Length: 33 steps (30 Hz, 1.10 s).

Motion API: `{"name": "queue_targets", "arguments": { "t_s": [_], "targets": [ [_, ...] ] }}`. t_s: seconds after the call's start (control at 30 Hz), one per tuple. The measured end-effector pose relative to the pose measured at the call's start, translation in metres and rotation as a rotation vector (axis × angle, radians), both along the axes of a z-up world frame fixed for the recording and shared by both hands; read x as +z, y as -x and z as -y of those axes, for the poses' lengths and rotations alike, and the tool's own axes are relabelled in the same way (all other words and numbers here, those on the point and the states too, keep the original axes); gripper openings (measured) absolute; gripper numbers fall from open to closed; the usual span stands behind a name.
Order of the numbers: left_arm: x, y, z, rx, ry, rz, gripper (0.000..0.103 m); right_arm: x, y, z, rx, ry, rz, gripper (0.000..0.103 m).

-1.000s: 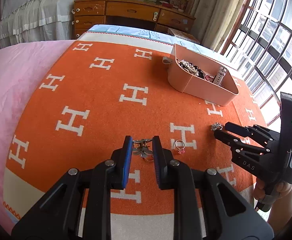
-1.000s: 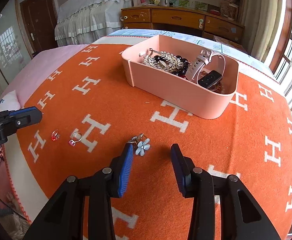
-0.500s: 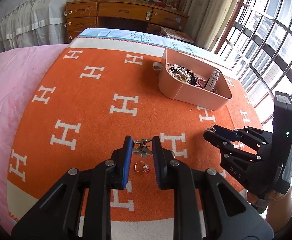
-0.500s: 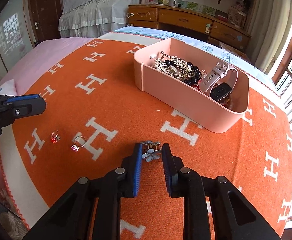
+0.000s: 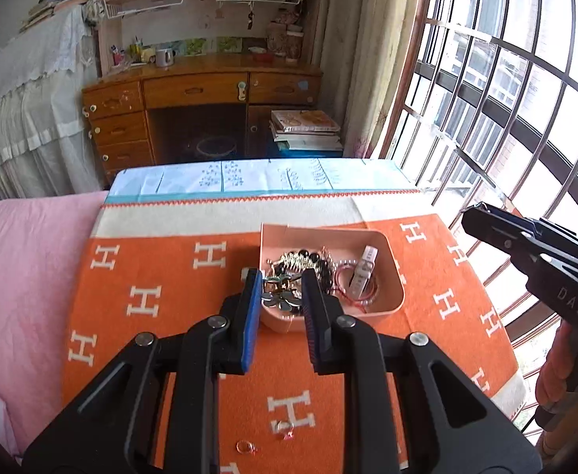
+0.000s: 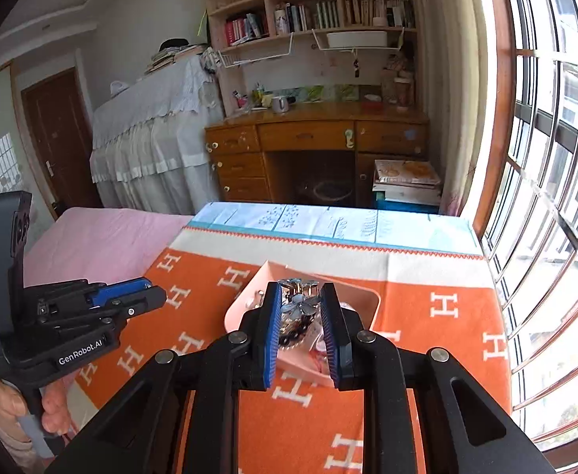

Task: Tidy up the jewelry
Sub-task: 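Carry both earrings into the pink box and open both grippers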

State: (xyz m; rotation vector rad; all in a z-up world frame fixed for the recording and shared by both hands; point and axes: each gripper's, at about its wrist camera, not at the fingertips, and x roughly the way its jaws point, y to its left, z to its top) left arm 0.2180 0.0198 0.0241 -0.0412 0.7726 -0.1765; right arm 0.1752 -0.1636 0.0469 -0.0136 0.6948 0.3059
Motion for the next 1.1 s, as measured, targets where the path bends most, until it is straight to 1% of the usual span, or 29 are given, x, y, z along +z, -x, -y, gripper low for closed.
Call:
{"name": "queue_targets", "arguments": {
  "t_s": [0.07, 0.13, 0.2, 0.3, 0.4, 0.43, 0.57, 0.63, 0.73, 0.83, 0.9, 1.0, 1.1],
  "targets": [
    [0.001, -0.017, 0.008, -0.008, -0.005, -0.003, 0.017, 0.004, -0.014, 0.006, -0.022, -0.002, -0.013, 0.02],
    [-0.005, -0.035, 0.016, -0.014, -0.015, -0.016, 0.017, -0.003, -0.03, 0.011, -0.041, 0.005, -0.043, 0.02],
    [-0.017, -0.051, 0.022, -0.019, -0.03, -0.038, 0.017, -0.018, -0.044, 0.014, -0.055, 0.01, -0.085, 0.02],
    [-0.043, -0.072, 0.031, -0.036, -0.044, -0.088, 0.017, -0.05, -0.065, 0.022, -0.069, -0.018, -0.173, 0.02],
    [-0.069, -0.093, 0.035, -0.048, -0.046, -0.135, 0.017, -0.079, -0.087, 0.025, -0.084, -0.029, -0.241, 0.02],
    [-0.076, -0.1, 0.037, -0.05, -0.045, -0.147, 0.017, -0.092, -0.092, 0.021, -0.087, -0.03, -0.26, 0.02],
    [-0.105, -0.122, 0.035, -0.05, -0.04, -0.184, 0.018, -0.128, -0.119, 0.01, -0.096, -0.038, -0.335, 0.02],
    [-0.117, -0.132, 0.03, -0.047, -0.026, -0.206, 0.018, -0.144, -0.133, 0.002, -0.093, -0.055, -0.357, 0.02],
    [-0.129, -0.14, 0.026, -0.043, -0.009, -0.228, 0.018, -0.158, -0.151, -0.009, -0.089, -0.079, -0.384, 0.02],
    [-0.137, -0.145, 0.026, -0.05, -0.015, -0.244, 0.018, -0.17, -0.166, -0.02, -0.093, -0.083, -0.392, 0.02],
    [-0.138, -0.146, 0.025, -0.064, -0.016, -0.253, 0.021, -0.175, -0.175, -0.023, -0.108, -0.088, -0.401, 0.02],
    [-0.138, -0.148, 0.024, -0.063, -0.011, -0.253, 0.032, -0.178, -0.181, -0.02, -0.118, -0.13, -0.421, 0.021],
    [-0.136, -0.149, 0.021, -0.069, 0.033, -0.275, 0.038, -0.173, -0.181, -0.016, -0.131, -0.138, -0.406, 0.022]
  ]
}}
